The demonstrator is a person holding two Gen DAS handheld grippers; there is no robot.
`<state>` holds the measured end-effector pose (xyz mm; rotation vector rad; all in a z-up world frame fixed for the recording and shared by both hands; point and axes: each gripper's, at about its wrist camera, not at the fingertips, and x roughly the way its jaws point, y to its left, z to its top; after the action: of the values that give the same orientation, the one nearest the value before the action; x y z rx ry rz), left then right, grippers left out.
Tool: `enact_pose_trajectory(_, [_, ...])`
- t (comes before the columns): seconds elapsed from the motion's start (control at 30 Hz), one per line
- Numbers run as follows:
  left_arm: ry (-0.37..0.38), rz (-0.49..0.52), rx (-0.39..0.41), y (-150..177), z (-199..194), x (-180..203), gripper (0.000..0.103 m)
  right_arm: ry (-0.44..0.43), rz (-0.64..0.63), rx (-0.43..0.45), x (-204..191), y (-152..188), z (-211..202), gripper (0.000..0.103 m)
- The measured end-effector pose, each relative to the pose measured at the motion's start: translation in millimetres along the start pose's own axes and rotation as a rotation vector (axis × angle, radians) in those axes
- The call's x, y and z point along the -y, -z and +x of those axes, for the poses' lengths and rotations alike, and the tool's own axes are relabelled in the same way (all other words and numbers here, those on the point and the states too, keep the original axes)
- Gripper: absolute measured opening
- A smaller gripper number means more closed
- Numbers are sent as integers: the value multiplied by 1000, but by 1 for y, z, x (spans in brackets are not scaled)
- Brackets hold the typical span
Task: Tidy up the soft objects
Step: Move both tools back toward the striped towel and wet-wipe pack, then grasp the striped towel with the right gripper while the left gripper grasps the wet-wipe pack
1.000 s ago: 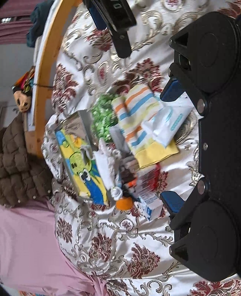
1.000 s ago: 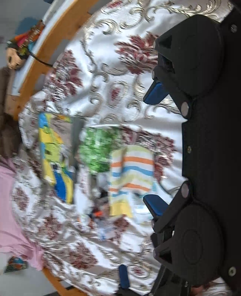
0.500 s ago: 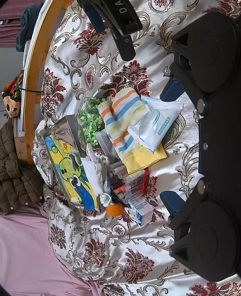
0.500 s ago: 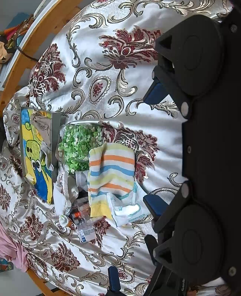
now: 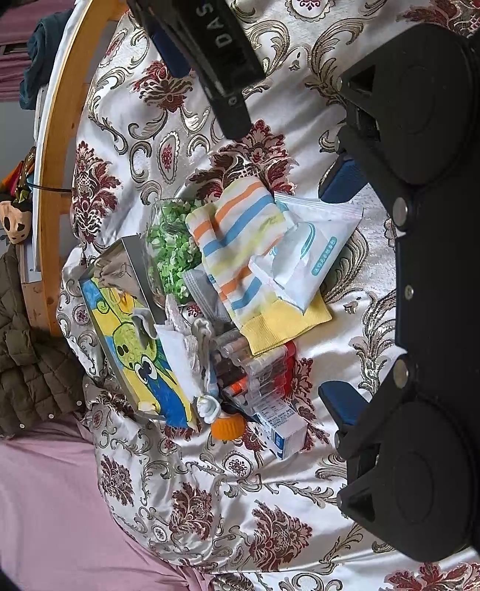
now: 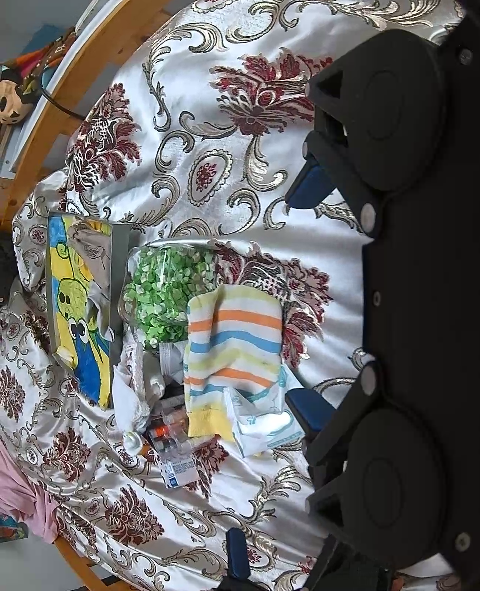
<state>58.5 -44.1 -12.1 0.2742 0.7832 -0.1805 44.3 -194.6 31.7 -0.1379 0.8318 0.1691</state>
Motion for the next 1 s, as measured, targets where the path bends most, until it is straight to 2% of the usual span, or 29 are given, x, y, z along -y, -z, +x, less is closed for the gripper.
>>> enact_pose_trajectory(0.33, [16, 78, 29, -4, 7, 7, 102, -64, -3, 37, -9, -30, 27, 102])
enact_pose_trajectory(0.47, [35, 99, 22, -7, 15, 6, 102, -115, -3, 40, -11, -50, 42, 102])
enact_pose_trajectory(0.6, [59, 108, 6, -12, 27, 4, 102, -221, -39, -21, -15, -73, 66, 102])
enact_pose_trajectory(0.73, [102, 175, 3, -14, 39, 4, 102, -363, -233, -50, -22, -97, 85, 102])
enact_pose_trajectory(0.87, [134, 248, -12, -10, 50, 4, 102, -477, -532, -76, -24, -115, 95, 102])
enact_pose_trajectory(0.9, [140, 258, -16, -9, 52, 3, 102, -477, -532, -76, -24, -115, 95, 102])
enact_pose_trajectory(0.93, [145, 265, -14, -8, 54, 2, 102, -470, -626, -82, -23, -115, 96, 102])
enact_pose_trajectory(1.0, [164, 290, -8, -9, 58, 1, 102, -455, -668, -82, -23, -114, 97, 102])
